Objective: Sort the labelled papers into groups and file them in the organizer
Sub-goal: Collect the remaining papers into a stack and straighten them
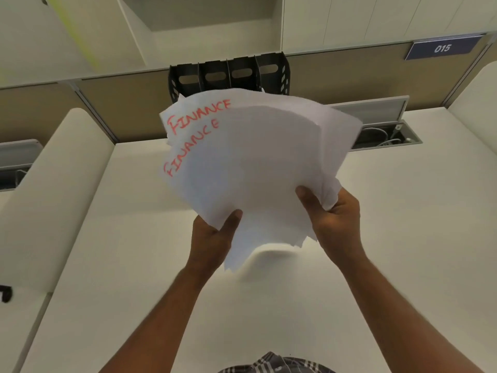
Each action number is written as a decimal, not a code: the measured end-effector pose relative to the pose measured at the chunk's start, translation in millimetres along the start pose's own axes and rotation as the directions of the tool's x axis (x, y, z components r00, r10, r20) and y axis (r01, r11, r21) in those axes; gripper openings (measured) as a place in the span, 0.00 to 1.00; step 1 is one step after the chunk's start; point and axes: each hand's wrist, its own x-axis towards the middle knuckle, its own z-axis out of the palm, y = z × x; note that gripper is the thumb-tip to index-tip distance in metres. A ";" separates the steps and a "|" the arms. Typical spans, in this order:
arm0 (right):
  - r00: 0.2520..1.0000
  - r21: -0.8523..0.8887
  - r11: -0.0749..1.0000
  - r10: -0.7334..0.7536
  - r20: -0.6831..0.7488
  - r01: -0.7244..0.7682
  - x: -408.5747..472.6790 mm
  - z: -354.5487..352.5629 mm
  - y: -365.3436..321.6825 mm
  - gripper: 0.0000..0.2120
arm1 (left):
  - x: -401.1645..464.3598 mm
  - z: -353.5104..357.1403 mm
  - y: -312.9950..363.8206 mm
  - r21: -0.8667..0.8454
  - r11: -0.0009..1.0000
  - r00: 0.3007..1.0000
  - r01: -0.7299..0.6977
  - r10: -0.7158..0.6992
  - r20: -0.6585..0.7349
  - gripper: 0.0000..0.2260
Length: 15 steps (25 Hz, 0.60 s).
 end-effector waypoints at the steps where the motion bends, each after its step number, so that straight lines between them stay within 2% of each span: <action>1: 1.000 0.018 0.999 -0.027 0.006 0.027 -1.2 1.0 -0.1 0.09 | -3.6 1.6 0.7 -0.004 0.999 0.999 -0.044 0.044 -0.026 0.10; 5: 0.994 0.115 0.991 0.051 0.101 -0.062 -11.5 8.5 24.6 0.09 | -16.6 1.9 -24.1 -0.016 1.000 0.998 -0.016 0.015 -0.069 0.15; 9: 0.971 0.073 0.979 0.176 0.162 -0.190 -17.5 13.2 61.8 0.11 | -22.8 -5.0 -50.4 -0.012 0.998 0.996 0.056 -0.057 -0.069 0.24; 12: 0.969 0.064 0.973 0.211 0.128 -0.220 -14.2 21.1 69.7 0.19 | -16.8 -3.8 -60.1 0.033 0.995 0.992 0.091 -0.088 -0.087 0.21; 15: 0.955 0.056 0.967 0.233 0.182 -0.247 -9.5 28.4 74.7 0.21 | -10.0 3.3 -61.0 0.019 0.990 0.986 0.140 -0.138 -0.089 0.19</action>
